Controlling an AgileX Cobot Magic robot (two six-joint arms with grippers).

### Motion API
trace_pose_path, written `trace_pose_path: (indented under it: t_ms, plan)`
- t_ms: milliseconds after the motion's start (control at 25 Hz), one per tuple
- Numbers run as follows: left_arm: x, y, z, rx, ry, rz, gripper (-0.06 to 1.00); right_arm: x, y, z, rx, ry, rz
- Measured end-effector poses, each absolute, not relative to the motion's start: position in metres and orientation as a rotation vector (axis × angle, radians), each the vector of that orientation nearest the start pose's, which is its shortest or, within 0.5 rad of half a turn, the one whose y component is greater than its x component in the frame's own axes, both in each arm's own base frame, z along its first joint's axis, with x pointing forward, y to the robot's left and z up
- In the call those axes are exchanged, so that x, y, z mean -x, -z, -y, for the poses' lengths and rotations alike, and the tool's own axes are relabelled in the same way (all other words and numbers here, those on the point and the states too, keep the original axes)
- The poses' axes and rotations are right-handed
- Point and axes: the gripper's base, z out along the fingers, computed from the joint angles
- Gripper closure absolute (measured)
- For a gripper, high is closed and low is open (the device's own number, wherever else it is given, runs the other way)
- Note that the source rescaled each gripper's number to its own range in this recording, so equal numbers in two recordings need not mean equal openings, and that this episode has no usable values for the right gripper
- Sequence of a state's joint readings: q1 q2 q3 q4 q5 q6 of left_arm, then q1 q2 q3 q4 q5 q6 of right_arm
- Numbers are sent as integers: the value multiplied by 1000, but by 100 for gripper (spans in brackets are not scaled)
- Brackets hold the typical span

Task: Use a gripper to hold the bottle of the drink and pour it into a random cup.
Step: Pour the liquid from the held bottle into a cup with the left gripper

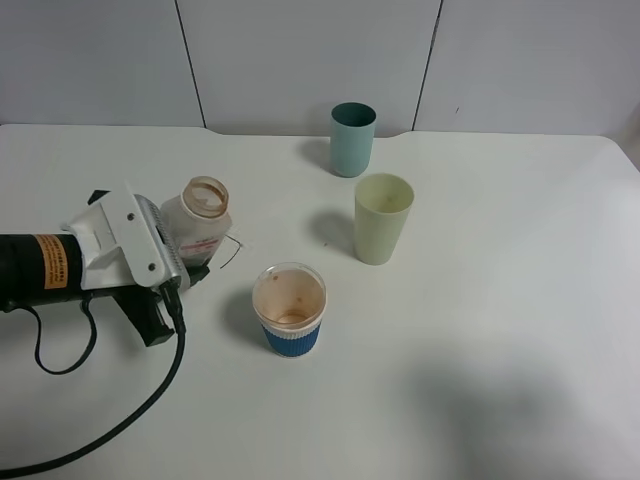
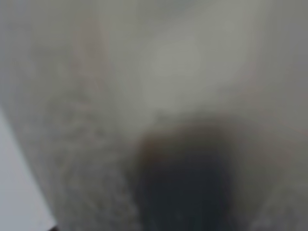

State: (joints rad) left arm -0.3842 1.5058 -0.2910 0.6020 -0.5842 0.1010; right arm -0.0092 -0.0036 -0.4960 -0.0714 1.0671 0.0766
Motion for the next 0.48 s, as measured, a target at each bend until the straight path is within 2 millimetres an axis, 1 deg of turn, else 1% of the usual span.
trace_pose_path:
  t_ms: [280,480]
  plan:
    - [-185,-138,118,-1243,220,-1814,94,5,-276,6,-91,44,-2047]
    - [-191,-141,122,-1260,200,-1814,94,5,-276,6,-91,44,-2047]
